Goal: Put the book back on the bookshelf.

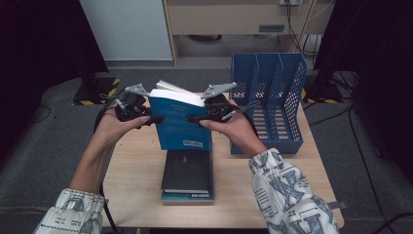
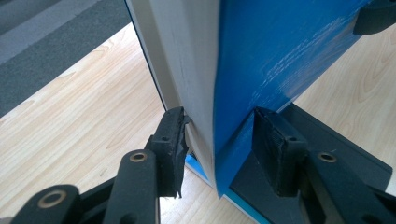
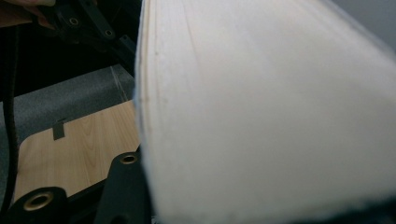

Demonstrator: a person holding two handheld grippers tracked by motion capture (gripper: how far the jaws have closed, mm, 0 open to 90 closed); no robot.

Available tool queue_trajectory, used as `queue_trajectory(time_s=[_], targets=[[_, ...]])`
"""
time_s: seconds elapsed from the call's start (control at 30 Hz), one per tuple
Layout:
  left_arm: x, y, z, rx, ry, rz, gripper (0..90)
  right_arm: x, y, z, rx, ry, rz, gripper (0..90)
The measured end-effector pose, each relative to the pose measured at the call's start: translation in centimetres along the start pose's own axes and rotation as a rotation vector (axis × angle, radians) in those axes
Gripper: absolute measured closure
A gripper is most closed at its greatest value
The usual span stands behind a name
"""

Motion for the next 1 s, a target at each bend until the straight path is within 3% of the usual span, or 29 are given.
queue_trajectory(time_s=[0.2,0.37,0.47,0.6,0.73,1.0], targets=[[0.1,0.0,0.1,0.000,0.010,0.000,53.7,0.3,0.2,-0.2,0.007,0.013,-0.017,50.0],[0.0,0.0,0.2,0.000,0.009,-0.004,53.0,0.7,0.2,-0.6,-0.002,0.013,-0.026,53.9],[0.1,-0.1,0.4,-0.014,0.025,0.004,48.3,0.6,0.2,-0.6,-0.013,0.010,-0.033,56.4],[0.4,0.0,1.1,-0.022,0.014,-0.026,39.0,0.7,0.2,-0.6,-0.010,0.006,-0.029,57.0],[0.5,0.1,2.4,-0.025,0.009,-0.050,35.6,0.7,0.2,-0.6,-0.004,0.007,-0.027,57.2],[2.0,-0.2,7.7,-0.117,0.026,-0.089,27.6,0.7,0.2,-0.5,-0.004,0.012,-0.028,57.0]])
Point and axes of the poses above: each handheld gripper's, and its own axes: x roughly forward along the jaws, z roughly out of its underside, y roughly to its right, the point moved 1 cm from there along x, roughly forward along the jaws, and after that the axes turned 10 degrees about -x, right-handed, at the moved point
